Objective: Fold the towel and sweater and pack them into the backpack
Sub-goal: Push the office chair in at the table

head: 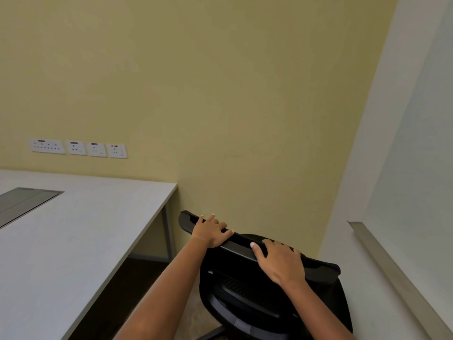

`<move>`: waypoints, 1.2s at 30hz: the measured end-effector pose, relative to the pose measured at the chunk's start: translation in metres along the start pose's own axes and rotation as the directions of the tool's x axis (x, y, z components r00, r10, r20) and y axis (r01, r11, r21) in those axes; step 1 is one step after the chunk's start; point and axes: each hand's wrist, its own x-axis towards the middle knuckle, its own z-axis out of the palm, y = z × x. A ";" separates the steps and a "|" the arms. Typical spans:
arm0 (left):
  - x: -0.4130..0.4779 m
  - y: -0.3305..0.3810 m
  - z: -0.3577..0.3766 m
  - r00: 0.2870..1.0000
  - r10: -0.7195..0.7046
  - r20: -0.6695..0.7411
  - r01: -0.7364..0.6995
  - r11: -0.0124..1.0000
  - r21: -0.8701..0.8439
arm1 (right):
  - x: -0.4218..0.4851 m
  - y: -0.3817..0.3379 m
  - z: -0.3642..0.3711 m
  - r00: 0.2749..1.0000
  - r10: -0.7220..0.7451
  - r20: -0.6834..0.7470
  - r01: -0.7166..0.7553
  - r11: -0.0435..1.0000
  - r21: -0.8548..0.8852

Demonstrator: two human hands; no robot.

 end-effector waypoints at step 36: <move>-0.217 0.048 0.053 0.962 -0.174 -0.210 0.163 0.984 -0.072 | -0.179 0.019 -0.005 0.937 -0.289 -0.199 0.307 0.949 0.068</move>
